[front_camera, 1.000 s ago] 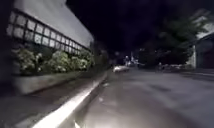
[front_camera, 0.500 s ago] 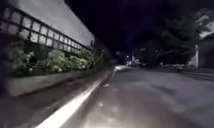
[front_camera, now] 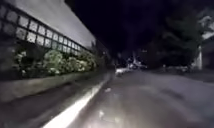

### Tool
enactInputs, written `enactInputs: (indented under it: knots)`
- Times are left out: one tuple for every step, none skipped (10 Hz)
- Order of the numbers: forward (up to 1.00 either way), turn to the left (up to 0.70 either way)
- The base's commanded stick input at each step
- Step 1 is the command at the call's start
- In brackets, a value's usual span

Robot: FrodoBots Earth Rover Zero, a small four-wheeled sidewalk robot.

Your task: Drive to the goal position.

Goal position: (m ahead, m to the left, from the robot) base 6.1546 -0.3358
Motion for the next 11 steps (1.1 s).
enactInputs:
  knots:
    - [0.50,-0.38]
    - [0.50,-0.50]
    - [0.50,-0.50]
    - [0.50,-0.50]
    - [0.50,-0.50]
    - [0.50,-0.50]
    - [0.50,-0.50]
    - [0.50,-0.43]
    - [0.50,-0.27]
    - [0.50,-0.12]
    - [0.50,0.00]
